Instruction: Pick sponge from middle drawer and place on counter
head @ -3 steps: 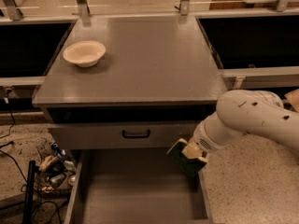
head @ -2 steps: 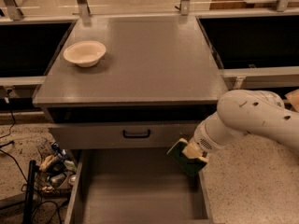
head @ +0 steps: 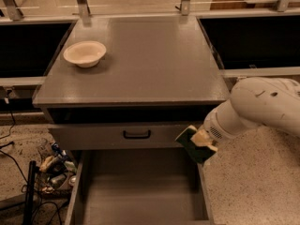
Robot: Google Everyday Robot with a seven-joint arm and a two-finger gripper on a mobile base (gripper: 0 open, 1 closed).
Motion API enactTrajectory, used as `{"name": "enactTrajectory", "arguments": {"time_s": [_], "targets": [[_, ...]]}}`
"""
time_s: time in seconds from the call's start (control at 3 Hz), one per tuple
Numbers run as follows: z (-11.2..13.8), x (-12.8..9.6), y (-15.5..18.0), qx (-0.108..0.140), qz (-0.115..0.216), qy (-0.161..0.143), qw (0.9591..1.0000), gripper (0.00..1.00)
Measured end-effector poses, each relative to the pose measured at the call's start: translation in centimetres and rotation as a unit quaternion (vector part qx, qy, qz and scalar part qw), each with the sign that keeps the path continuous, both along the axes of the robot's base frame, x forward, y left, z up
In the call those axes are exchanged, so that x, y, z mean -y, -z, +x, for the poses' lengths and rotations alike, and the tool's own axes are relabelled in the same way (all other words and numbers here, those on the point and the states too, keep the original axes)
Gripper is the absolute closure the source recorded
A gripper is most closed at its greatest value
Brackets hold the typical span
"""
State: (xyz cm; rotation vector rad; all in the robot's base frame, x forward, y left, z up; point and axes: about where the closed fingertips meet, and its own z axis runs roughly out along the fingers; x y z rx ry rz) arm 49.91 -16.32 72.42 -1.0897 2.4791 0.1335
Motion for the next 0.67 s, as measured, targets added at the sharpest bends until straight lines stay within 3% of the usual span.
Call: {"name": "enactTrajectory", "arguments": {"time_s": [0.67], "targets": [[0.6,2.8,-6.6,0.057,-0.028,0.026,0.9976,1.00]]}}
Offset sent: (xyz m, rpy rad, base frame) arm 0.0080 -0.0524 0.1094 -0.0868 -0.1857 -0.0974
